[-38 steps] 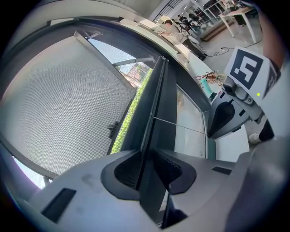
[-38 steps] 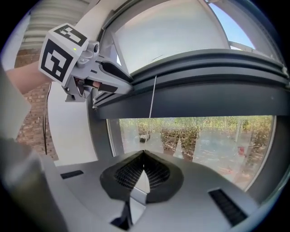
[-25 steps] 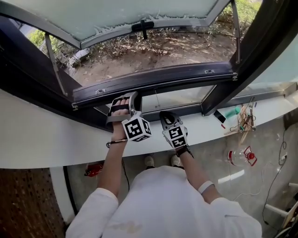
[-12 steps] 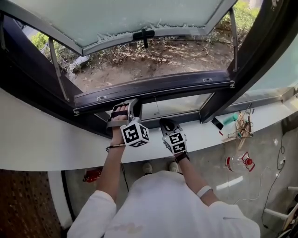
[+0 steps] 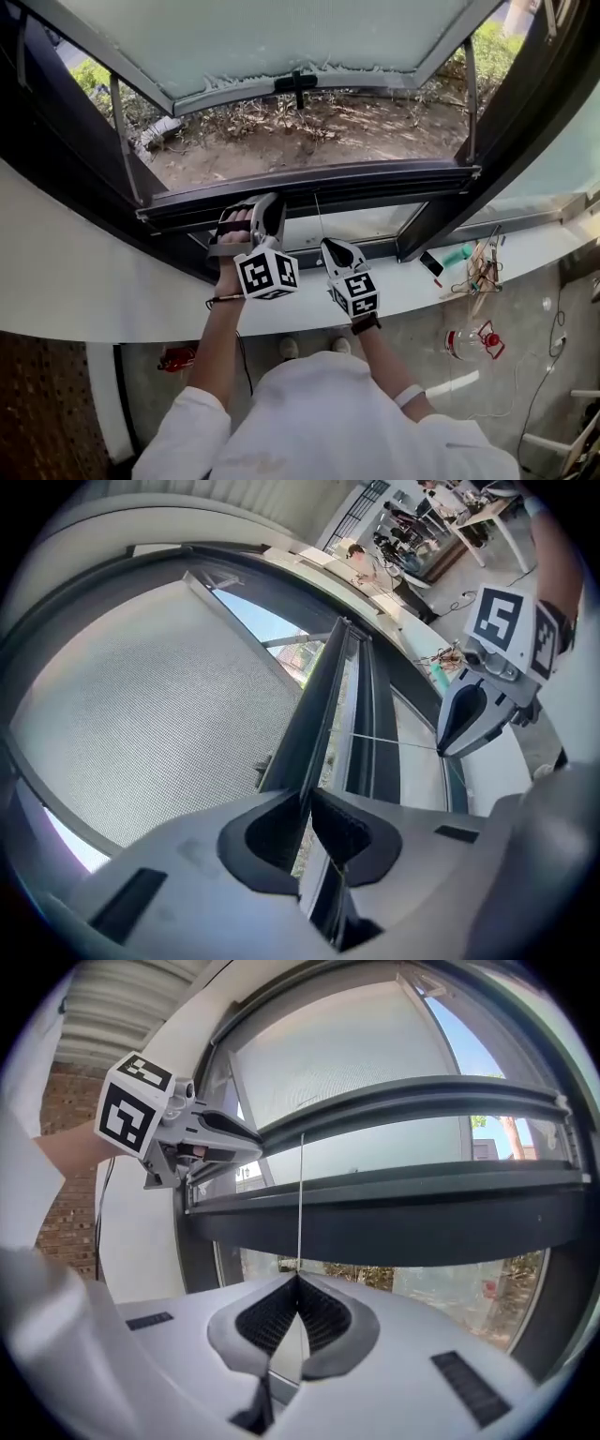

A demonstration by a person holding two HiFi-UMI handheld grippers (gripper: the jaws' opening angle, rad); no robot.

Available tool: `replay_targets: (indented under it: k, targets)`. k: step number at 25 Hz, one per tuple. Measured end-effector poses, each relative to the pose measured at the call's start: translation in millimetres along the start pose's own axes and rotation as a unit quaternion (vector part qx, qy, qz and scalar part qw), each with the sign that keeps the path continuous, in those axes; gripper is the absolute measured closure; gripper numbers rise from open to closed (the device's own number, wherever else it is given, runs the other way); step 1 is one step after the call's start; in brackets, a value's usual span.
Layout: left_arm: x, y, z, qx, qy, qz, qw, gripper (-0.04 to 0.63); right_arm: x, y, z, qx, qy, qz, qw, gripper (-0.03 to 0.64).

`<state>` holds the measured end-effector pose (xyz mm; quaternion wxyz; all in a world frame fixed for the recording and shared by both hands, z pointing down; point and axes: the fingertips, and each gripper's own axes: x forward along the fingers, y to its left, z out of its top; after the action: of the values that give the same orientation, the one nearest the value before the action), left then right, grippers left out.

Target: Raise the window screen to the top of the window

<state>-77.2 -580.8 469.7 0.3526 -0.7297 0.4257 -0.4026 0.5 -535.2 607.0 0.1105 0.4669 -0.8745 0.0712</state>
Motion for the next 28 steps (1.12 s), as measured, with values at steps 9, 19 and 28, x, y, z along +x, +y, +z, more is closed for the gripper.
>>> replay_targets:
  k: [9,19,28]
  targets:
    - [-18,46,21,0.001,-0.024,0.057,0.9981,0.555,-9,-2,50,0.021,-0.059,0.001,0.998,0.614]
    - [-34,92,43,-0.011,-0.047,0.107,0.9931,0.555,-26,0,103,0.017,-0.101,0.003,0.995,0.614]
    - [-48,132,62,-0.005,-0.07,0.135,0.9883,0.555,-38,1,149,-0.01,-0.134,0.002,0.991,0.614]
